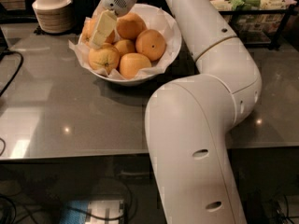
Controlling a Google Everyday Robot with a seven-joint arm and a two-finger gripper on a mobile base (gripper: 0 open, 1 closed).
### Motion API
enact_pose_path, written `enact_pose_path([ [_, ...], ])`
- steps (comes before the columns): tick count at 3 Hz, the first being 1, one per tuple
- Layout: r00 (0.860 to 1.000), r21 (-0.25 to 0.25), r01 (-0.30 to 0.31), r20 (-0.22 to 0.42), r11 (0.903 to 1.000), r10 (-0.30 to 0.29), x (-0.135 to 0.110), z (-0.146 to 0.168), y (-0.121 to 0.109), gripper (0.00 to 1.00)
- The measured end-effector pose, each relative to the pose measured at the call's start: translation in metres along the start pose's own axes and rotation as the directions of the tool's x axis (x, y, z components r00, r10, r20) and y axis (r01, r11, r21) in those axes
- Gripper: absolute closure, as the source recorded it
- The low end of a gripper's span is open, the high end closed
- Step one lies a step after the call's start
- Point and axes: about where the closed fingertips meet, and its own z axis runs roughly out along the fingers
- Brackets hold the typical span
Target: Pick orange from white bowl
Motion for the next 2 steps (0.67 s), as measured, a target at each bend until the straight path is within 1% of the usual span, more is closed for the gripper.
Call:
enact_pose_path([
  [1,1.0,0.0,0.0,0.0,1.0,0.0,0.0,0.0,0.0,0.0],
  [2,1.0,0.003,0.001,0.001,1.0,-0.001,-0.0014,0.0009,-0.0009,0.0],
])
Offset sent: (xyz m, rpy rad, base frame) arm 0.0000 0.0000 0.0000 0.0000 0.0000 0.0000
